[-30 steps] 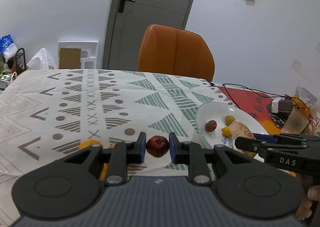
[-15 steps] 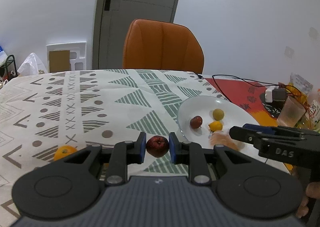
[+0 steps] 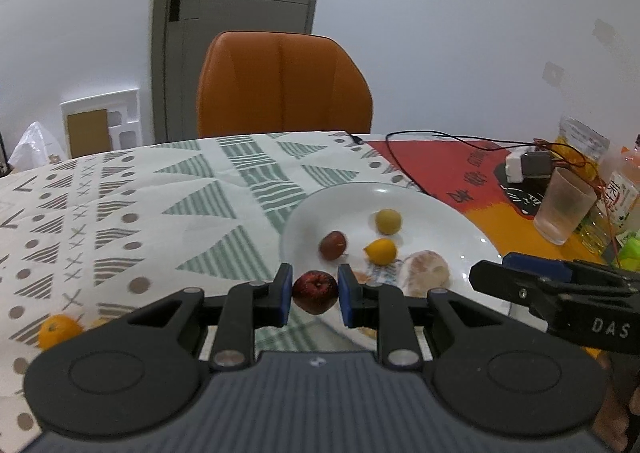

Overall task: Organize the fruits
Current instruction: 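Carry the pomelo segment to the plate with the right tool while the left drops the date, then grasp a large orange with the left tool while the right tool returns to the fruit pile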

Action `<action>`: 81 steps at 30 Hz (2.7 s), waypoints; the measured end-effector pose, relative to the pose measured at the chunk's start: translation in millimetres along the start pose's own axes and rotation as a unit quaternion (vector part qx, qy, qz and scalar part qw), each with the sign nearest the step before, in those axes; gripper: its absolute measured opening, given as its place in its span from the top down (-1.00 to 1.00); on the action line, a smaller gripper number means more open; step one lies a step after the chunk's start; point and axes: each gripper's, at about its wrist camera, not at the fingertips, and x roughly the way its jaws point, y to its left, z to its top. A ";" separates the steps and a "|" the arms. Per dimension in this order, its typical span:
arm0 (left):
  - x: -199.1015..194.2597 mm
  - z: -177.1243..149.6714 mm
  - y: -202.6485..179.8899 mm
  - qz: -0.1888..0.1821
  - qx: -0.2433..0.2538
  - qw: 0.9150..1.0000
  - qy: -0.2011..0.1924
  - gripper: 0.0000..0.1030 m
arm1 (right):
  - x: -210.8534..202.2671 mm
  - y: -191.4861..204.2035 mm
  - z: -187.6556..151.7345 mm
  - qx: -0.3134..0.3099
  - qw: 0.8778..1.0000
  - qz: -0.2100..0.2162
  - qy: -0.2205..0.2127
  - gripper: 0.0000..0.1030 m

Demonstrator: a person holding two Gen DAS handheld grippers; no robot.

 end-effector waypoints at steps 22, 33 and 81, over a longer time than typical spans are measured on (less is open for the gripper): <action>4.2 7.7 -11.1 0.006 0.001 1.000 0.003 0.28 | -8.4 -16.4 -3.9 0.018 1.000 -0.007 -0.009 -0.21; -21.6 3.1 13.4 0.062 -0.011 0.998 -0.017 -0.59 | -7.7 -0.2 -3.9 0.010 1.000 0.001 -0.008 -0.46; -82.5 -41.5 121.5 0.130 -0.102 0.986 -0.022 -0.79 | 28.8 91.3 -7.6 -0.045 0.996 0.074 0.021 -1.00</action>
